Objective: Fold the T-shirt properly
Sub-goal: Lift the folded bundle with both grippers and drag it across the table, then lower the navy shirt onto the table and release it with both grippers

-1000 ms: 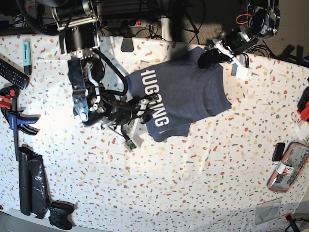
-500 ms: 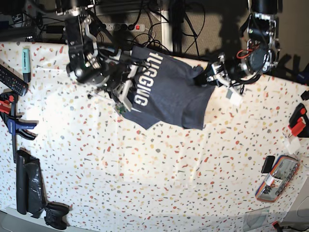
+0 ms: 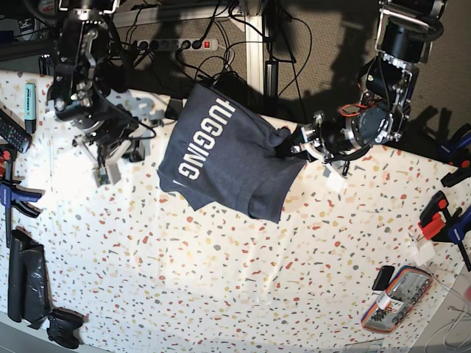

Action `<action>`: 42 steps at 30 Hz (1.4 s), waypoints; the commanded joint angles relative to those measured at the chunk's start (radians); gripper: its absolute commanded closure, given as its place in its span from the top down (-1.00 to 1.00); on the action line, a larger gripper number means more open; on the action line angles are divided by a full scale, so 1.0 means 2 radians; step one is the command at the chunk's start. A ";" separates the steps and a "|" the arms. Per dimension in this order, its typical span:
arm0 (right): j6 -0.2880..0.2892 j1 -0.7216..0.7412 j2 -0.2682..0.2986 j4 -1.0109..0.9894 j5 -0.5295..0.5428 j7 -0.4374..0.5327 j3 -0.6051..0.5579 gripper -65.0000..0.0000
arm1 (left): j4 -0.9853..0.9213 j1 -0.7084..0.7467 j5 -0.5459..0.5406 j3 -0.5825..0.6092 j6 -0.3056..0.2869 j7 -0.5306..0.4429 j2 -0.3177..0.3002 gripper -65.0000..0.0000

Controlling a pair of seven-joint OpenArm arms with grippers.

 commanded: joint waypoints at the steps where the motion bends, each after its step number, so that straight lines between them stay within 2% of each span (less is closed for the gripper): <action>1: 0.001 0.017 0.014 0.006 0.018 -0.007 0.009 -1.00 | 0.012 -0.058 0.279 0.052 -0.014 -0.045 0.069 -1.00; 3: 0.001 0.034 0.032 0.006 0.063 -0.036 0.020 -1.00 | 0.012 -0.058 0.297 0.063 -0.002 -0.048 0.080 -1.00; 5: 0.001 0.047 0.048 0.006 0.095 -0.054 0.029 -1.00 | 0.012 -0.058 0.297 0.066 -0.003 -0.050 0.089 -1.00; 10: -0.008 0.083 0.072 -0.006 0.104 -0.067 0.033 -1.00 | 0.012 -0.061 0.295 0.066 -0.003 -0.051 0.094 -1.00; 18: -0.008 0.142 0.080 -0.111 0.113 -0.070 0.033 -1.00 | 0.011 -0.061 0.295 0.066 -0.003 -0.051 0.096 -1.00; 23: -0.007 0.169 0.089 -0.140 0.113 -0.074 0.021 -1.00 | 0.011 -0.061 0.295 0.066 -0.003 -0.052 0.097 -1.00; 30: -0.007 0.201 0.094 -0.196 0.099 -0.074 -0.019 -1.00 | 0.011 -0.061 0.295 0.066 -0.003 -0.053 0.096 -1.00; 37: -0.006 0.246 0.094 -0.274 0.098 -0.084 -0.084 -1.00 | 0.011 -0.061 0.293 0.065 -0.003 -0.049 0.097 -1.00; 42: -0.006 0.250 0.094 -0.275 0.098 -0.088 -0.115 -1.00 | 0.013 -0.061 0.257 0.064 -0.003 -0.038 0.096 -1.00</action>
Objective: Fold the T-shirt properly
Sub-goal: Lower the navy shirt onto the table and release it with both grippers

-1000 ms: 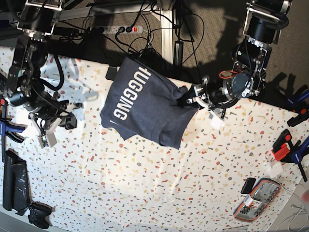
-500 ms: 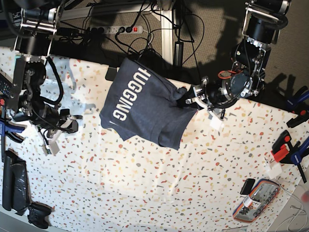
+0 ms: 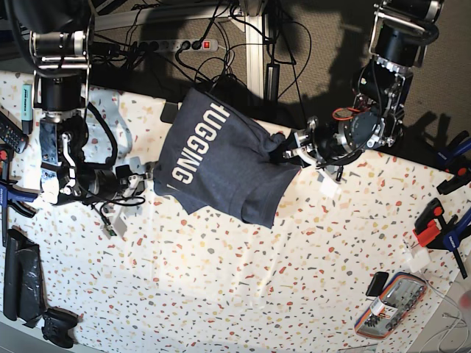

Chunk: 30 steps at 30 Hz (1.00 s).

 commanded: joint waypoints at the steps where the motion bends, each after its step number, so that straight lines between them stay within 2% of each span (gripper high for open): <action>1: -0.001 0.015 0.007 0.008 0.004 0.005 0.002 -1.00 | 0.015 -0.052 0.229 0.049 -0.013 -0.023 0.077 -1.00; 9: 0.006 0.016 0.007 0.008 0.017 0.004 0.003 -1.00 | 0.046 -0.054 0.230 0.049 -0.013 -0.022 0.077 -1.00; 12: 0.013 0.021 0.007 0.008 0.021 0.004 0.004 -1.00 | 0.086 -0.054 0.253 0.049 -0.010 -0.021 0.079 -1.00; 16: 0.012 0.032 0.007 0.008 0.022 -0.002 0.004 -1.00 | 0.114 -0.059 0.301 0.049 0.029 -0.022 0.083 -1.00; 19: 0.013 0.040 0.006 0.008 0.023 0.001 0.004 -1.00 | 0.114 -0.062 0.304 0.044 0.030 -0.004 0.084 -1.00; 25: 0.013 0.043 0.021 0.008 0.029 -0.002 0.004 -1.00 | 0.114 -0.062 0.309 0.022 0.031 -0.011 0.090 -1.00; 30: 0.013 0.043 0.023 0.008 0.036 -0.002 0.004 -1.00 | 0.114 -0.062 0.309 0.019 0.031 -0.012 0.090 -1.00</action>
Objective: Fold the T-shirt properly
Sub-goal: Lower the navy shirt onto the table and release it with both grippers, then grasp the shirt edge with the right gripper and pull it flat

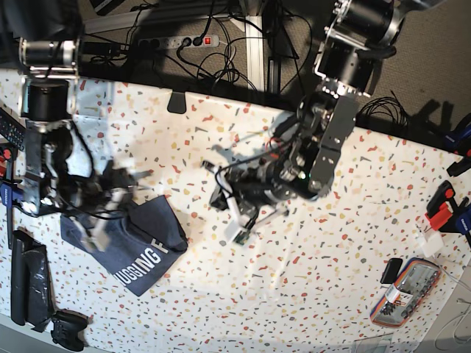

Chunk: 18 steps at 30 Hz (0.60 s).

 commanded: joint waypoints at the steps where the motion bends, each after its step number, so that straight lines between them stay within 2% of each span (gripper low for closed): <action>1: 0.006 0.019 -0.005 0.010 0.022 0.013 -0.001 -1.00 | 0.009 -0.017 -0.005 -0.004 -0.003 -0.012 -0.001 -1.00; 9: 0.006 0.019 -0.005 0.010 0.022 0.023 -0.001 -1.00 | 0.009 -0.017 -0.005 -0.004 -0.003 -0.019 -0.001 -1.00; 18: 0.004 0.038 0.013 0.010 0.021 0.081 0.001 -1.00 | 0.009 -0.017 -0.005 -0.004 -0.003 -0.021 -0.001 -1.00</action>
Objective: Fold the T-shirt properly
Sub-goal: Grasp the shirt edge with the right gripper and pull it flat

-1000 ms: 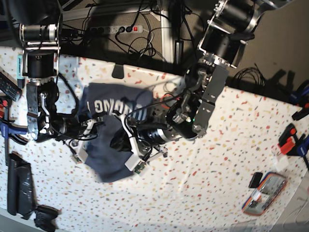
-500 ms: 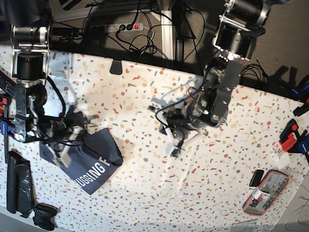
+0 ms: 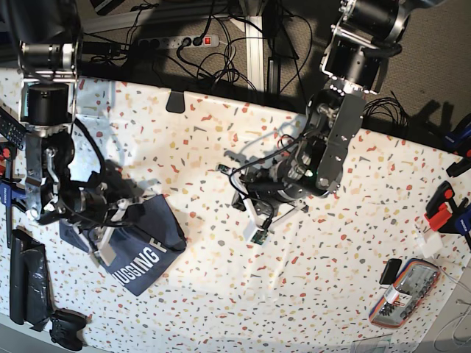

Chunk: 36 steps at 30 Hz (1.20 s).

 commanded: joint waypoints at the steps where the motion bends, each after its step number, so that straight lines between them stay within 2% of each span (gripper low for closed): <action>1: -0.002 0.026 0.011 0.009 0.003 0.020 0.008 -1.00 | 0.009 -0.012 -0.005 -0.001 -0.002 -0.014 0.005 -1.00; 3: -0.017 0.039 0.012 0.009 -0.004 0.035 0.014 -1.00 | 0.009 -0.013 -0.005 -0.001 -0.002 -0.014 0.005 -1.00; 7: -0.044 0.064 0.010 -0.013 -0.052 0.056 0.016 -1.00 | 0.009 -0.012 -0.005 0.000 -0.002 -0.013 0.005 -1.00; 17: -0.045 0.106 -0.019 -0.179 -0.136 0.104 0.016 -1.00 | 0.009 -0.012 -0.005 -0.001 -0.002 -0.015 0.005 -1.00; 18: -0.036 0.106 -0.025 -0.187 -0.143 0.103 0.016 -1.00 | 0.009 -0.012 -0.005 -0.001 -0.002 -0.015 0.005 -1.00; 21: 0.009 0.105 -0.044 -0.198 -0.157 0.080 0.016 -1.00 | 0.009 -0.013 -0.005 -0.001 -0.002 -0.015 0.003 -1.00; 26: 0.009 0.097 -0.078 -0.198 -0.153 -0.013 0.016 -1.00 | 0.009 -0.012 -0.004 -0.001 -0.002 -0.015 -0.001 -1.00; 29: 0.009 0.077 -0.085 -0.198 -0.107 -0.050 0.016 -1.00 | 0.009 -0.012 -0.005 -0.001 -0.002 -0.019 -0.002 -1.00; 32: 0.009 0.051 -0.084 -0.197 -0.072 -0.071 0.016 -1.00 | 0.009 -0.013 -0.005 -0.001 -0.002 -0.033 -0.002 -1.00; 36: 0.009 0.023 -0.084 -0.196 -0.042 -0.072 0.016 -1.00 | 0.009 -0.013 -0.037 0.000 -0.002 -0.054 0.002 -1.00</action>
